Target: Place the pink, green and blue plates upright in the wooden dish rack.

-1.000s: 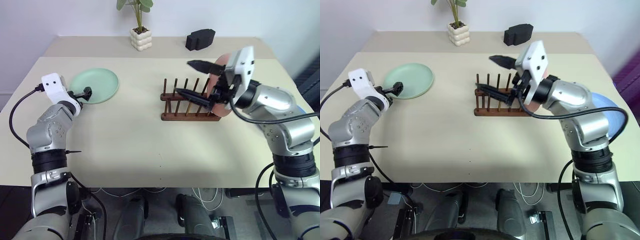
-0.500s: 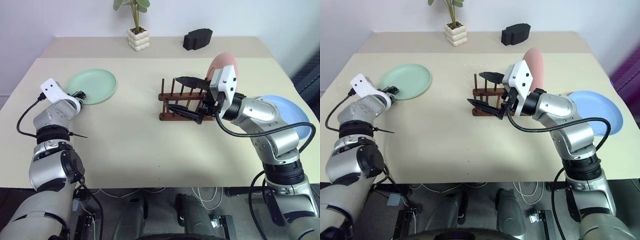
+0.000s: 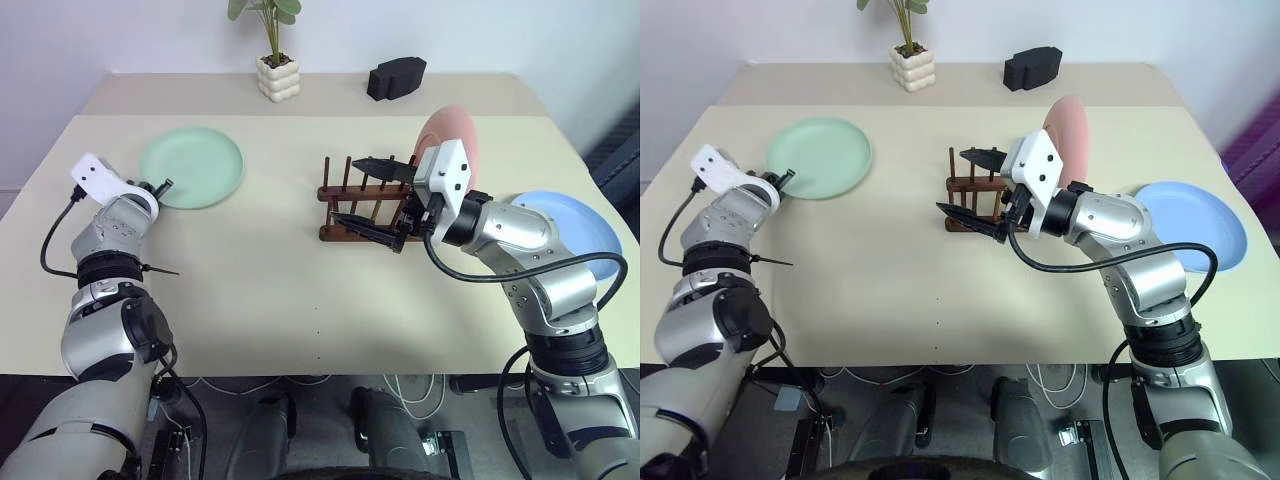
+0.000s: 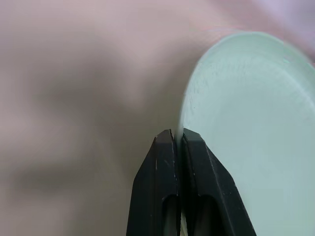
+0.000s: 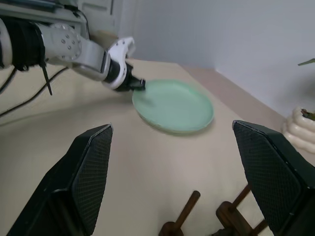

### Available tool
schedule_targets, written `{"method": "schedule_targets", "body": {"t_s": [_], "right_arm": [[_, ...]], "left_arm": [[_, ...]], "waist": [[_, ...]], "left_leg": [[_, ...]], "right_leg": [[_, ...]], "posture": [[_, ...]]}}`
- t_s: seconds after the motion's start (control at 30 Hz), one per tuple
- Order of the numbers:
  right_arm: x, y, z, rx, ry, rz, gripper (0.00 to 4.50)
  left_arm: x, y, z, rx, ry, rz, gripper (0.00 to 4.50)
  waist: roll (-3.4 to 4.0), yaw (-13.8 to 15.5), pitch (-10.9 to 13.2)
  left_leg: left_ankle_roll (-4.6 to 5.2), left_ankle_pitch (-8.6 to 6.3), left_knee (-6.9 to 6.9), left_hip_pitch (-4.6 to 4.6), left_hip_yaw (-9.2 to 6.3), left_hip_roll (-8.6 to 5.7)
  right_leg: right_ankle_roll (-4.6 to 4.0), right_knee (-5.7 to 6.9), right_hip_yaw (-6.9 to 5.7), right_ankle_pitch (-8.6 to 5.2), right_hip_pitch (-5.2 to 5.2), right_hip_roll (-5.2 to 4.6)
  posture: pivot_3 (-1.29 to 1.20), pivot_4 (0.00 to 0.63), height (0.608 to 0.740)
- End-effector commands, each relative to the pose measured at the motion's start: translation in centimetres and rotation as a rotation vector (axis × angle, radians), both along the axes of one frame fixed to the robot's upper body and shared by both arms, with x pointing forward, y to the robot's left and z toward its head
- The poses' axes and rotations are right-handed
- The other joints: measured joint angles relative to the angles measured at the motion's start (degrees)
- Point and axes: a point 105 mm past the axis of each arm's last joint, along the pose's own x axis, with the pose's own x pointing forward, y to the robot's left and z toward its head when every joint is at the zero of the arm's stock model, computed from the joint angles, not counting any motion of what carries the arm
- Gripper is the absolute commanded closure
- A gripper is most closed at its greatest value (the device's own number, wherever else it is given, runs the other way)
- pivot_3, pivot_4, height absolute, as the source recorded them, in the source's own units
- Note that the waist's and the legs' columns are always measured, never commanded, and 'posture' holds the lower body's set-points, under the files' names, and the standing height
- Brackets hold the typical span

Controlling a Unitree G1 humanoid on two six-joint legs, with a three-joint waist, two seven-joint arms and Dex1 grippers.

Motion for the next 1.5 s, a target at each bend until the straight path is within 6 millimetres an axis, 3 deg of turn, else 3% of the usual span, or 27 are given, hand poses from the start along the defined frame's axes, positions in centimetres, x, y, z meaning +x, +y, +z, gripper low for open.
{"method": "schedule_targets", "body": {"t_s": [0.03,0.13,0.37,0.47,0.67,0.93,1.1,1.2,1.4,1.43,1.5], "right_arm": [[0.3,0.6,1.4,-0.067,-0.153,-0.027,0.5],[1.2,1.4,1.3,-0.165,-0.272,-0.069,0.5],[3.8,3.6,2.6,-0.273,-0.576,-0.208,0.5],[4.0,4.4,2.4,-0.338,-0.692,-0.217,0.5],[3.8,6.4,1.4,-0.404,-0.81,-0.173,0.5],[4.7,6.9,1.3,-0.414,-0.846,-0.192,0.5],[5.3,6.6,1.4,-0.419,-0.851,-0.221,0.5],[5.4,6.6,1.4,-0.414,-0.84,-0.223,1.27],[5.3,6.6,1.3,-0.415,-0.837,-0.222,4.22],[5.3,6.6,1.3,-0.416,-0.837,-0.222,4.48],[5.2,6.6,1.2,-0.416,-0.837,-0.219,4.48]], "left_arm": [[-1.1,-1.6,8.2,0.154,-0.273,-0.051,4.46],[-2.8,-5.0,12.4,0.315,-0.399,-0.134,4.46],[-5.6,-10.8,16.2,0.693,-0.39,-0.232,4.46],[-6.2,-12.4,16.6,0.793,-0.361,-0.27,4.46],[-7.5,-15.3,17.8,0.819,-0.37,-0.36,4.46],[-8.6,-17.2,18.6,0.793,-0.413,-0.445,4.46],[-8.7,-17.4,18.2,0.797,-0.399,-0.468,4.46],[-8.6,-17.4,17.7,0.809,-0.386,-0.481,4.5],[-8.5,-17.3,17.5,0.803,-0.381,-0.48,4.5],[-8.6,-17.2,17.6,0.798,-0.385,-0.479,4.5],[-8.7,-17.3,17.8,0.766,-0.415,-0.486,4.5]], "waist": [[0.0,0.0,0.0],[0.0,-0.1,0.0],[0.01,-0.3,0.0],[0.01,-0.3,0.0],[0.01,-0.3,0.0],[0.0,-0.3,0.0],[0.01,-0.3,0.0],[0.01,-0.3,0.0],[0.01,-0.4,0.0],[0.01,-0.4,0.0],[0.01,-0.4,0.0]], "left_leg": [[0.0,0.0,0.0,0.0,0.01,0.0],[-0.01,0.0,0.0,-0.01,0.03,0.0],[-0.06,0.03,-0.02,0.01,0.01,-0.03],[-0.08,0.04,-0.06,0.01,0.02,-0.03],[-0.08,0.05,-0.08,0.0,0.01,-0.03],[-0.17,0.1,-0.08,0.01,-0.01,-0.03],[-0.36,0.21,-0.09,0.01,-0.02,-0.03],[-0.35,0.21,-0.09,0.01,-0.02,-0.03],[-0.34,0.2,-0.09,0.01,-0.02,-0.02],[-0.35,0.2,-0.09,0.01,-0.02,-0.02],[-0.35,0.2,-0.1,0.01,-0.04,-0.01]], "right_leg": [[0.0,0.0,0.0,0.0,-0.01,0.0],[0.0,0.0,0.03,0.0,-0.02,-0.01],[-0.01,0.02,0.03,0.0,-0.02,0.02],[-0.02,0.05,0.05,0.0,-0.07,0.03],[-0.02,0.02,0.04,-0.01,-0.07,0.04],[-0.02,0.03,0.04,-0.01,-0.06,0.05],[-0.03,0.03,0.04,-0.01,-0.06,0.06],[-0.03,0.03,0.04,-0.01,-0.06,0.07],[-0.03,0.03,0.04,-0.01,-0.06,0.07],[-0.03,0.03,0.05,-0.01,-0.06,0.07],[-0.03,0.03,0.04,-0.01,-0.06,0.09]], "posture": [[0.0,0.15,0.736],[0.0,0.15,0.736],[0.0,0.15,0.736],[0.0,0.15,0.736],[0.0,0.15,0.736],[0.0,0.15,0.736],[0.0,0.15,0.736],[0.0,0.15,0.736],[0.0,0.15,0.736],[0.0,0.15,0.736],[0.0,0.15,0.736]]}}
